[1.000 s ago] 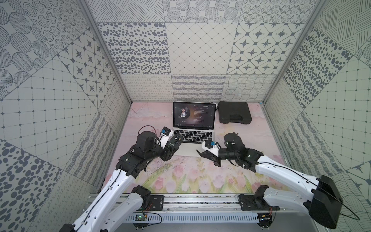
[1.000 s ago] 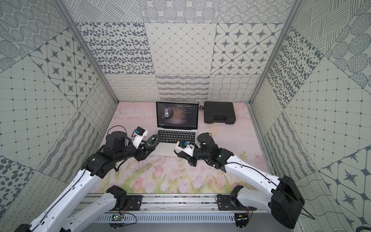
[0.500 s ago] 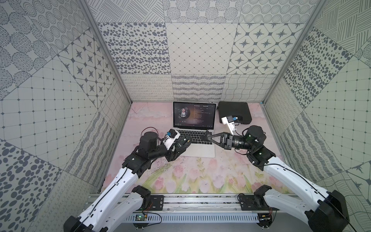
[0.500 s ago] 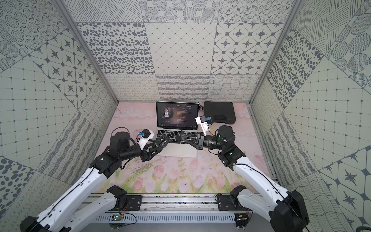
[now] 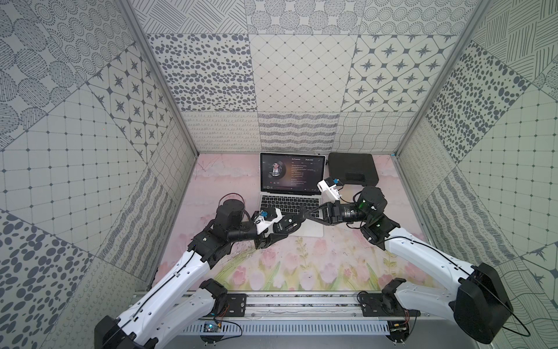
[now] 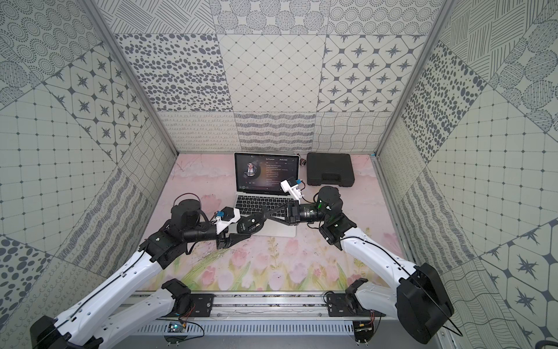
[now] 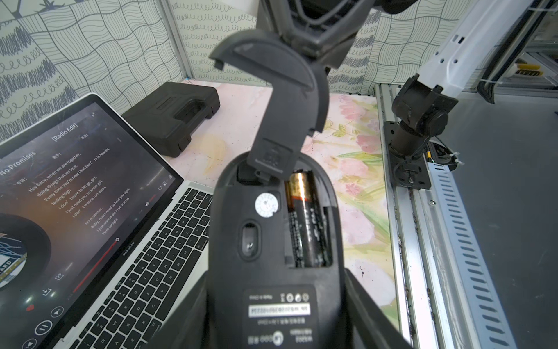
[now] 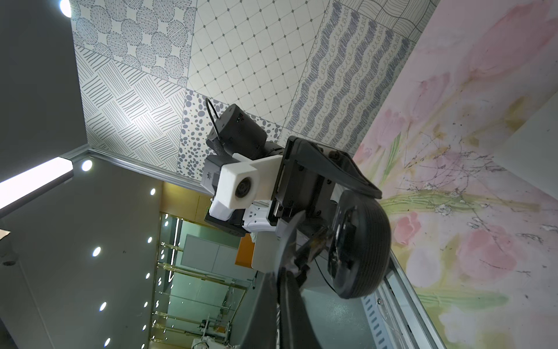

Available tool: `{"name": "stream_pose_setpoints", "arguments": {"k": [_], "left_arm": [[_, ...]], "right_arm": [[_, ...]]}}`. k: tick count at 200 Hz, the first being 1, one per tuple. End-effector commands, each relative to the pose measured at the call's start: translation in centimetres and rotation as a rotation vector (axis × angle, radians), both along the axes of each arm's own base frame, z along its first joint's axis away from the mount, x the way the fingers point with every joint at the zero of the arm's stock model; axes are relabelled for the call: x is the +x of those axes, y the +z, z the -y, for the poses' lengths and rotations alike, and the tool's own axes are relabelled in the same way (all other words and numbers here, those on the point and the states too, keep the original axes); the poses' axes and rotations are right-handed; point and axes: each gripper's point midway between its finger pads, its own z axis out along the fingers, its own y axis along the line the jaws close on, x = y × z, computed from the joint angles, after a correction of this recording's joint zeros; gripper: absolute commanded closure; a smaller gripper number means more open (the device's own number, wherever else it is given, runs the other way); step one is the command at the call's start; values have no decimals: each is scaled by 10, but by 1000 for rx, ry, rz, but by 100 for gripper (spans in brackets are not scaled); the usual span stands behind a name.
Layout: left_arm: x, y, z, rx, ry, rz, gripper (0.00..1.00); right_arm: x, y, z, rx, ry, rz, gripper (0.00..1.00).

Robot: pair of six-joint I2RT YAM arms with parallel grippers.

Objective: Remove the wireless mouse receiver from the laptop
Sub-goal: Close the lid on the mouse.

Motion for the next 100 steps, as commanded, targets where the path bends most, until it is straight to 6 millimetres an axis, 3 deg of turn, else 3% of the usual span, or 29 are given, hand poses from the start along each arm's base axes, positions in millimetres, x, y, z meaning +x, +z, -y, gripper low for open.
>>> {"name": "stream_pose_setpoints", "arguments": {"k": [1,43,100], "left_arm": [[-6,18,6,-38,-73,124,100],[6,26,2,-52,6,134,100],[5,32,-1,-62,27,158,100]], "right_arm": [[-5,13,-6,36,30,38,100],[-8,7,-15,45,34,26,100],[-7,-2,-20,27,42,6,100]]}}
